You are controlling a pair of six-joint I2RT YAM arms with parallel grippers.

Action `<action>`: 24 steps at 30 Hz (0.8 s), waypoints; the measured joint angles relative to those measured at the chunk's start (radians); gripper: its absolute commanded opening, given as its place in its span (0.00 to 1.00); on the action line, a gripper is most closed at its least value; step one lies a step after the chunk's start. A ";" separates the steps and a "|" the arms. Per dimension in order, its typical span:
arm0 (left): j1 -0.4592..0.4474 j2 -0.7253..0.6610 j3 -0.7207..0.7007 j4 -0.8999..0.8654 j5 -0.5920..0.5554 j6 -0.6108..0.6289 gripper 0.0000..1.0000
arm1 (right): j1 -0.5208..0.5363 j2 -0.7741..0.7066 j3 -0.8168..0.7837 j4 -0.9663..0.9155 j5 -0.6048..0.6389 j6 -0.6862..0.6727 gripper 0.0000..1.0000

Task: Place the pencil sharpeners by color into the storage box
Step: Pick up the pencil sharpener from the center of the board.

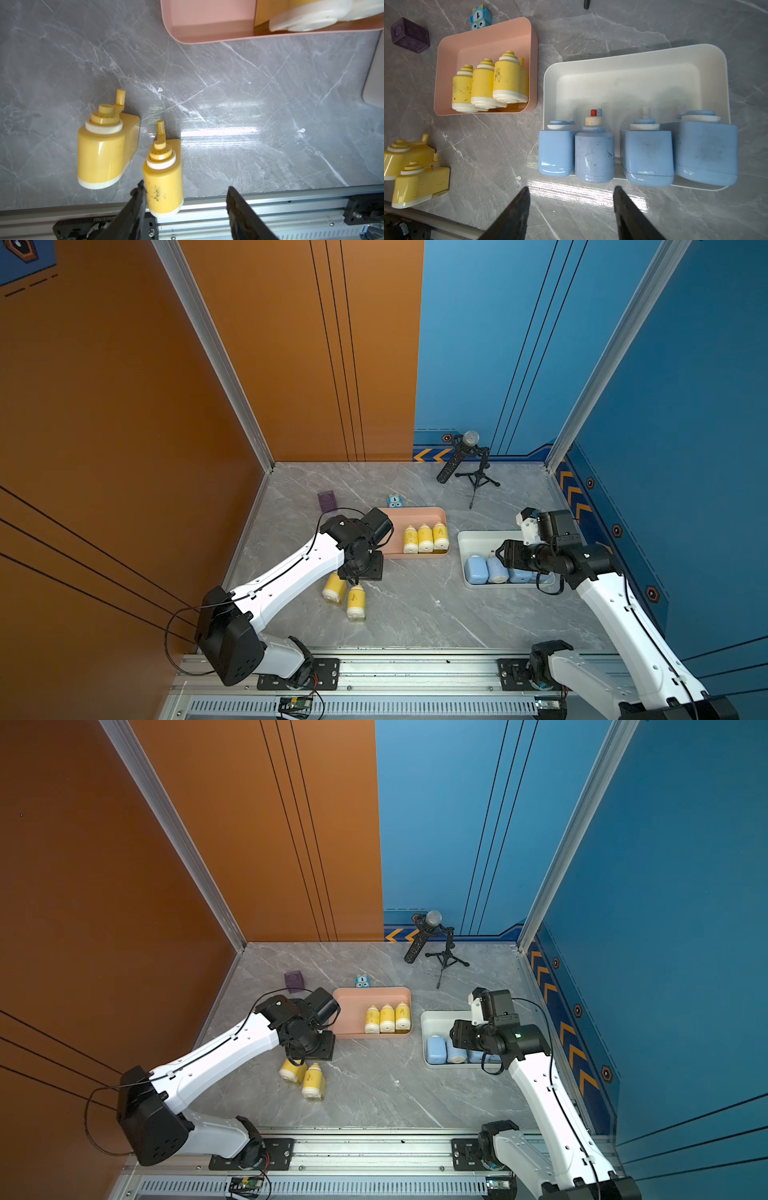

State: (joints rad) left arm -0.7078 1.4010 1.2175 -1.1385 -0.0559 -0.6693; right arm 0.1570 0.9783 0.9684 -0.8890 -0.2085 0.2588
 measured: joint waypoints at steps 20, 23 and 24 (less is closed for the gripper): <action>-0.077 -0.075 -0.154 -0.014 0.002 -0.014 0.71 | 0.000 -0.015 -0.002 0.000 -0.002 0.000 0.65; -0.077 -0.073 -0.162 -0.014 -0.001 -0.020 0.72 | 0.000 -0.015 -0.002 0.000 -0.002 0.000 0.65; -0.077 -0.069 -0.165 -0.014 -0.004 -0.023 0.72 | 0.000 -0.015 -0.002 0.000 -0.002 0.000 0.65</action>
State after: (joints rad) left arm -0.7849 1.3319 1.0523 -1.1530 -0.0601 -0.6918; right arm 0.1566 0.9630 0.9668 -0.8890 -0.2100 0.2584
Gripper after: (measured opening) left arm 0.720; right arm 0.650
